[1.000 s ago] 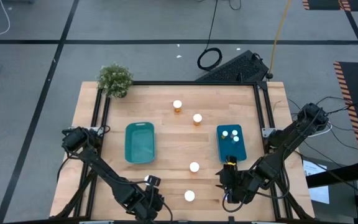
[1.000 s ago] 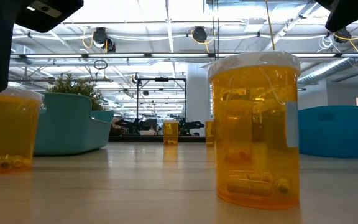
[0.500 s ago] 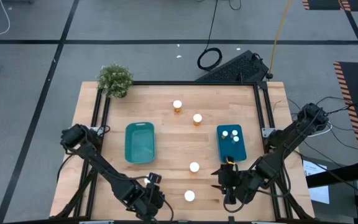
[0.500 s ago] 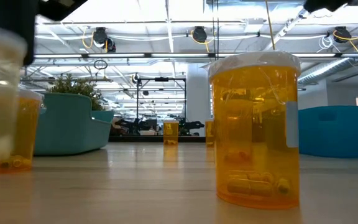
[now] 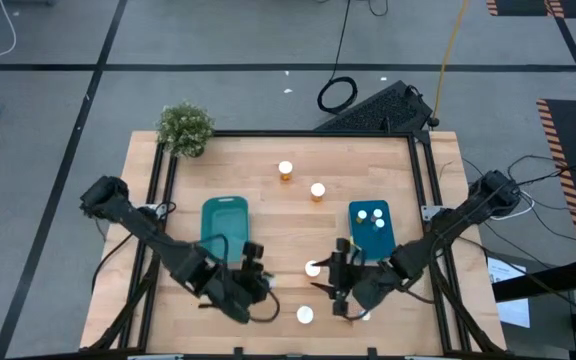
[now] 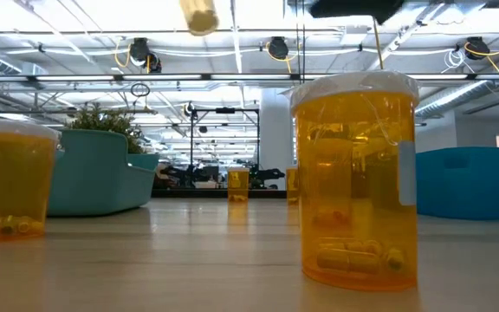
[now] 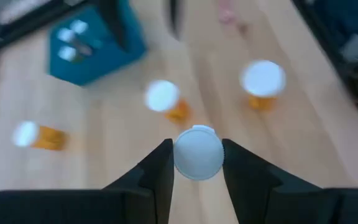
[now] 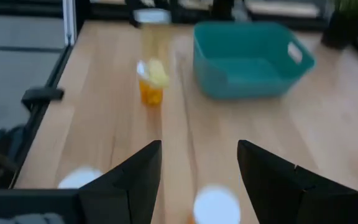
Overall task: Pick and place medicine bottles into bin by pill shape (circle, oval)
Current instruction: Put the yellow tablet bottle into the blue bin
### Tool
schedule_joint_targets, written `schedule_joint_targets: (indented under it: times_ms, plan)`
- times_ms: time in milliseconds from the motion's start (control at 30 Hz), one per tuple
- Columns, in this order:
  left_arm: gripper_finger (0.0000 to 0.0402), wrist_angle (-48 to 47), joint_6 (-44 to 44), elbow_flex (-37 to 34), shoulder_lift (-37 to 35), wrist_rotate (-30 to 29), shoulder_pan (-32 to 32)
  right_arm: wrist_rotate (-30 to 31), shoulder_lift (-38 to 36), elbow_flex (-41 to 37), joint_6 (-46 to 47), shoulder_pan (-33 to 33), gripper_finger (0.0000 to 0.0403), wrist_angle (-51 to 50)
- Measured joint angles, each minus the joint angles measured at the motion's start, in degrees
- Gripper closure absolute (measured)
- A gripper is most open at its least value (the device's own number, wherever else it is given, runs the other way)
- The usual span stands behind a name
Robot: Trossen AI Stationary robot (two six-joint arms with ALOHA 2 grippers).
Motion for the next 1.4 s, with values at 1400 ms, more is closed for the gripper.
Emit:
schedule_joint_targets:
  times_ms: [1400]
  plan:
    - [0.0234, 6.41, 6.14, 0.0, -0.76, -2.36, 6.9, -0.49, 8.2, -0.02, -11.96, -8.05, 0.0308, 18.95]
